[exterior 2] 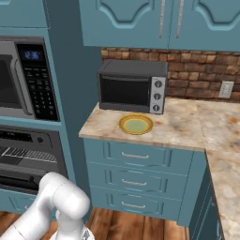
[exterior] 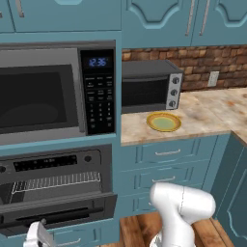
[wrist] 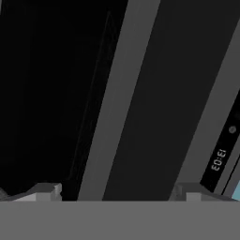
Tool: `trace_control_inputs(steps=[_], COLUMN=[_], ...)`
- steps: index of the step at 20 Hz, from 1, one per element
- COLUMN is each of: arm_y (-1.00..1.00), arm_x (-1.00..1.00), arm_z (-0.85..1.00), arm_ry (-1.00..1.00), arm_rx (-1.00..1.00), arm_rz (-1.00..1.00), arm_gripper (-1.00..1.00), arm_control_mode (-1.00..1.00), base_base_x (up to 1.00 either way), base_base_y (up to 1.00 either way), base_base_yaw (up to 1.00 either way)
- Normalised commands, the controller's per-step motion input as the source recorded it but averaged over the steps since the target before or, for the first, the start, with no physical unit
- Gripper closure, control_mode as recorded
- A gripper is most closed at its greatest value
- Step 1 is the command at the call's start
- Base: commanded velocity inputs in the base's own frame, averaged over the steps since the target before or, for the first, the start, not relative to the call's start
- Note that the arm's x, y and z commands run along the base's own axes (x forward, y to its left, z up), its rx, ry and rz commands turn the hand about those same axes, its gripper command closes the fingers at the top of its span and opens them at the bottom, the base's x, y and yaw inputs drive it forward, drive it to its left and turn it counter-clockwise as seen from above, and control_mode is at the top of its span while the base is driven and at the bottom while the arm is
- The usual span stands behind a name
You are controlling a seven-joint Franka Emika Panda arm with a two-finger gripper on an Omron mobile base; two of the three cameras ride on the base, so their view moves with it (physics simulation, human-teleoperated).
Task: Take the fish from the oven and place it on the plate on the counter.
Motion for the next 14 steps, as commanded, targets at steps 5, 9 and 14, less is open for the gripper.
trace_control_inputs(steps=[5,9,14], arm_y=[0.12,0.0,-0.08], arm_x=[-1.0,-0.63,-0.01], arm_z=[0.17,1.0,1.0], arm_ry=[-0.01,-0.01,0.01], arm_rx=[0.09,0.02,0.04], arm_rz=[-0.33,-0.35,-0.29], arm_gripper=[-1.0,-1.0,-1.0], arm_control_mode=[-1.0,-1.0,-1.0], base_base_x=[0.0,0.0,0.0], base_base_y=[0.0,0.0,0.0], base_base_yaw=[0.0,0.0,0.0])
